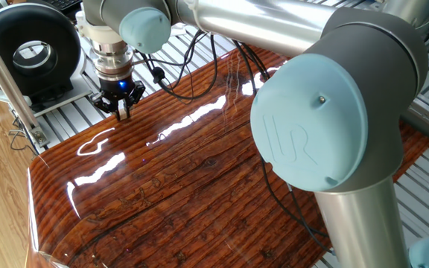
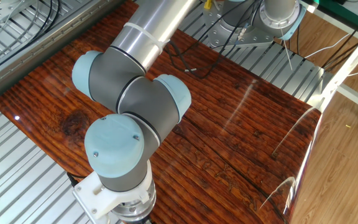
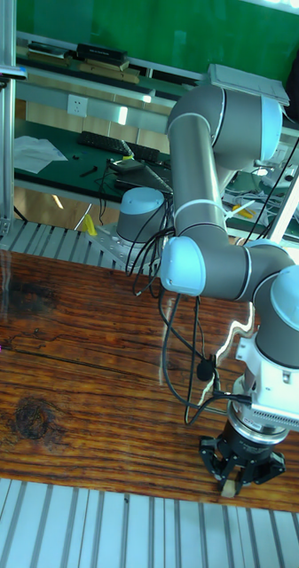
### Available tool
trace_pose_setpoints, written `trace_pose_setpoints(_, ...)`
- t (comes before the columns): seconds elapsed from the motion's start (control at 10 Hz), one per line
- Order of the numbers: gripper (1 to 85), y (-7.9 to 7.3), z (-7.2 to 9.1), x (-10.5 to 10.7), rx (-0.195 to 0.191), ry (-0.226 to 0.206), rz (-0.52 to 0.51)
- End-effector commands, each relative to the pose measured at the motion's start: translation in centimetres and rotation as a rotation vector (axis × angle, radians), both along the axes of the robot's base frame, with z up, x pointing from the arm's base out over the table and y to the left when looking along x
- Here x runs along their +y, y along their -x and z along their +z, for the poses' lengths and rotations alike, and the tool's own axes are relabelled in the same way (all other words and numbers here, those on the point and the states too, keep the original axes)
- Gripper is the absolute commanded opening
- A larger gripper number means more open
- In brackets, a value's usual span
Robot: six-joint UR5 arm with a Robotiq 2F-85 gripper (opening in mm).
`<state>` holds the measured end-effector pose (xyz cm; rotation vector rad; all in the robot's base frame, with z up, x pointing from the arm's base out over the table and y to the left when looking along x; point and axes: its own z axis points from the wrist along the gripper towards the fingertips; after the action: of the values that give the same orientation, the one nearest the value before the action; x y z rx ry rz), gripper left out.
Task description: Hold a small block with the gripper and sweep it from left to right on the table
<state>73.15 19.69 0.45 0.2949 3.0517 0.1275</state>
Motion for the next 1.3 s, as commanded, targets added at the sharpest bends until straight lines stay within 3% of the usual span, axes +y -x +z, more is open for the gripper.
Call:
trace_pose_setpoints(0.0,1.0,-0.1,0.2,0.4,-0.001,-0.018,-0.010)
trace_pose_setpoints(1.2,1.0,-0.6,0.3,2.9,-0.010,-0.034,-0.037)
